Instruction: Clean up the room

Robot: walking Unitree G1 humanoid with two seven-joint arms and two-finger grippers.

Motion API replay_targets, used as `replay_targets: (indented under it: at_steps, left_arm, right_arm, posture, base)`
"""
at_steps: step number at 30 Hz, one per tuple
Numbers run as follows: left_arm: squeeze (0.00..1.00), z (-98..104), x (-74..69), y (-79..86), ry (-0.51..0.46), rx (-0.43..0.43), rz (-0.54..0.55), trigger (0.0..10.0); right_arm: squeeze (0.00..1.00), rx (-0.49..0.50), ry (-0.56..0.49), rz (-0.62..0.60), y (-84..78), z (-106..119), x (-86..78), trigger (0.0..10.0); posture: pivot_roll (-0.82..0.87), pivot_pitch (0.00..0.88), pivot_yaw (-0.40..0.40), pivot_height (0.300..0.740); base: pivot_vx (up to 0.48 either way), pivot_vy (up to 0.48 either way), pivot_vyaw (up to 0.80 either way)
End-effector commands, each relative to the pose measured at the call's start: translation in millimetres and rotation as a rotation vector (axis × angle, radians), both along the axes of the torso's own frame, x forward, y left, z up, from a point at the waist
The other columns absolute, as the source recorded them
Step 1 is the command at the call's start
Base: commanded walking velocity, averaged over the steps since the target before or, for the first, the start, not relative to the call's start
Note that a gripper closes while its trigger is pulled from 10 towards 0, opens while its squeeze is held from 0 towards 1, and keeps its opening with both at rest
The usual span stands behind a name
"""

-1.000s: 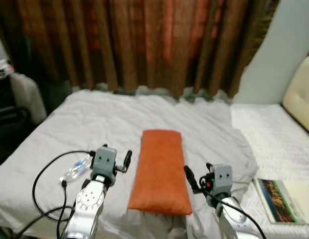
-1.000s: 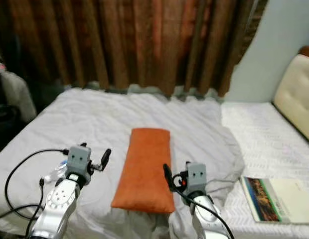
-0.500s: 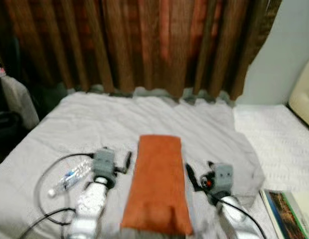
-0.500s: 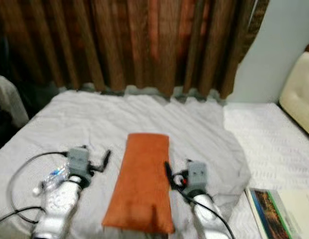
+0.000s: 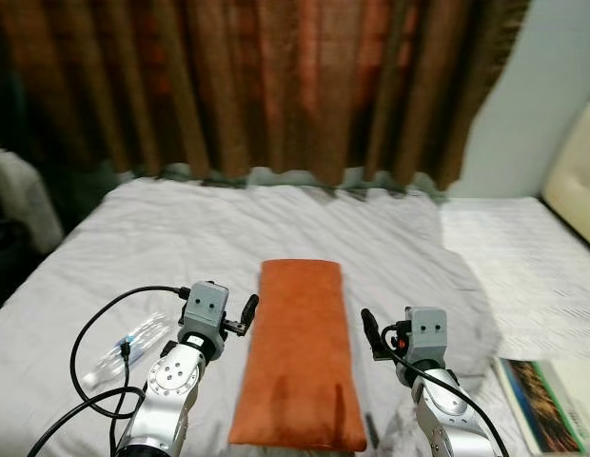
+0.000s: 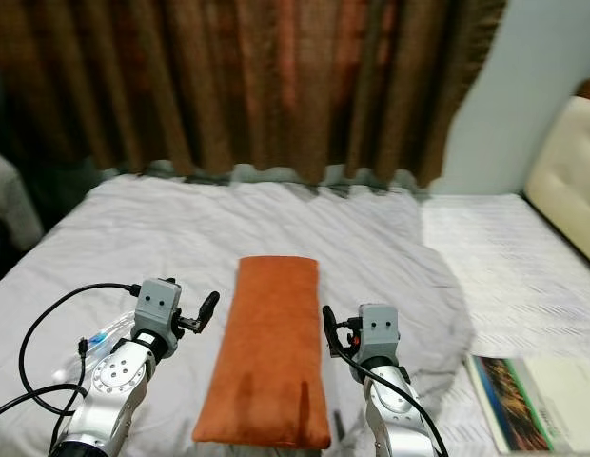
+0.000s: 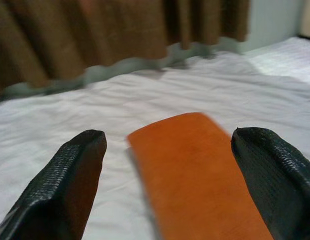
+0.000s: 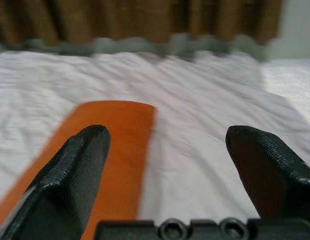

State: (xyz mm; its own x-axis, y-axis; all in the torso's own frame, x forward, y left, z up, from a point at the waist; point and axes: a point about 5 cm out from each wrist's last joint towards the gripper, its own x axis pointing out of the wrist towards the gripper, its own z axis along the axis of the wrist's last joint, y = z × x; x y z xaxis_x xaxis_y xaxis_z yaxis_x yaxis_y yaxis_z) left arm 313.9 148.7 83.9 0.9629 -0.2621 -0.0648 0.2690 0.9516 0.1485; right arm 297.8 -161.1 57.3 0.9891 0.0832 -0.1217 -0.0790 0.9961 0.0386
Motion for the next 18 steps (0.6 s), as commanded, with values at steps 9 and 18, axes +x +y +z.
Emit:
replay_targets:
  at_steps: [9, 18]
  left_arm:
    - [0.0, -6, -0.2, -1.4, 0.018, -0.007, 0.036, 10.0]
    - [0.0, -22, 12.6, 13.1, 0.142, -0.112, 0.076, 10.0]
  right_arm:
    - [0.0, -0.014, -0.006, 0.051, 6.0, 4, 7.9, 10.0]
    - [0.0, 0.084, 0.11, -0.009, 6.1, -12, 14.2, 10.0]
  posture:
    - [-0.04, 0.0, -0.026, 0.74]
    - [-0.08, 0.227, -0.071, 0.74]
  base:
    - [0.0, 0.0, 0.0]
    - [0.0, 0.0, 0.0]
